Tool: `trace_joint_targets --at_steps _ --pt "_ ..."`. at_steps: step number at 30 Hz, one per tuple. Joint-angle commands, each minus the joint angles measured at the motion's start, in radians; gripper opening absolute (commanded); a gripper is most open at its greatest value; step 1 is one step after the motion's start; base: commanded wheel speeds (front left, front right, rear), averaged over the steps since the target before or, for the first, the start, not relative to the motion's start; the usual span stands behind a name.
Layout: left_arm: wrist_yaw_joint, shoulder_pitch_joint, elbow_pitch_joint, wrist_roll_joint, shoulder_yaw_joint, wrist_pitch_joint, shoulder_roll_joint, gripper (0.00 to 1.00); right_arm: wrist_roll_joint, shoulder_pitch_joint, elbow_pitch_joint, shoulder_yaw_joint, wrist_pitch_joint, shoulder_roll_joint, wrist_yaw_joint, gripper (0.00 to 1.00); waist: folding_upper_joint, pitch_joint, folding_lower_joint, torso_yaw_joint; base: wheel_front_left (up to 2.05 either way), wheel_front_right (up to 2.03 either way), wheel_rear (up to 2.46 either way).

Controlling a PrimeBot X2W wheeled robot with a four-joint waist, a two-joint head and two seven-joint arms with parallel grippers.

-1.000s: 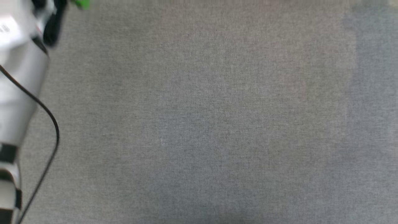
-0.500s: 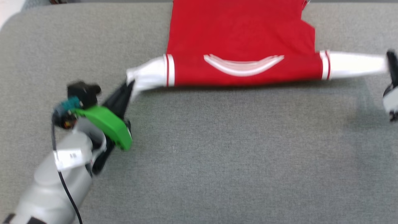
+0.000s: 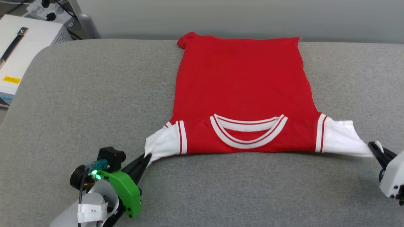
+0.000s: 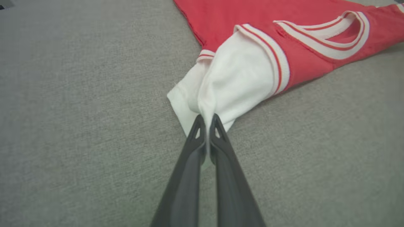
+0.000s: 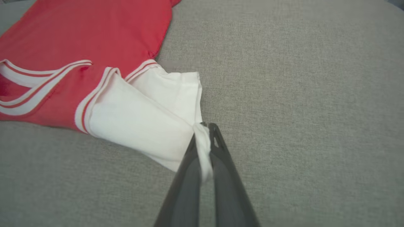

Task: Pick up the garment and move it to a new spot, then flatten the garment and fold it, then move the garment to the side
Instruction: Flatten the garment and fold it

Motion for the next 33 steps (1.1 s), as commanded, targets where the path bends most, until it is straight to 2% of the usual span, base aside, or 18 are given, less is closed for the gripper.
trace_joint_targets --at_steps 1,11,22,24,33 --pt "-0.002 0.028 0.003 0.009 -0.016 0.009 0.013 0.00 -0.007 0.034 -0.006 0.007 0.019 -0.012 -0.001 0.00 0.0000 -0.035 0.0001 0.011 0.00 0.00 0.00" --pt "0.004 0.106 -0.032 -0.013 -0.056 0.014 0.029 0.00 0.020 0.194 -0.037 -0.028 0.144 -0.035 -0.001 0.00 0.0000 -0.107 0.0001 0.025 0.00 0.00 0.00" --pt "0.071 0.169 -0.203 0.033 -0.077 0.001 0.055 0.00 0.016 0.356 -0.132 -0.127 0.310 -0.020 -0.001 0.00 0.0000 -0.124 0.0001 0.030 0.00 0.00 0.00" --pt "0.081 0.163 -0.235 0.040 -0.077 0.004 0.058 0.00 0.005 0.356 -0.153 -0.158 0.326 -0.013 -0.001 1.00 0.0000 -0.116 0.0001 0.035 0.00 0.00 0.00" --pt "0.145 0.112 -0.413 0.094 -0.061 0.010 0.084 0.00 -0.034 0.293 -0.318 -0.296 0.474 -0.012 -0.001 1.00 0.0000 -0.035 0.0001 0.080 0.00 0.00 0.00"
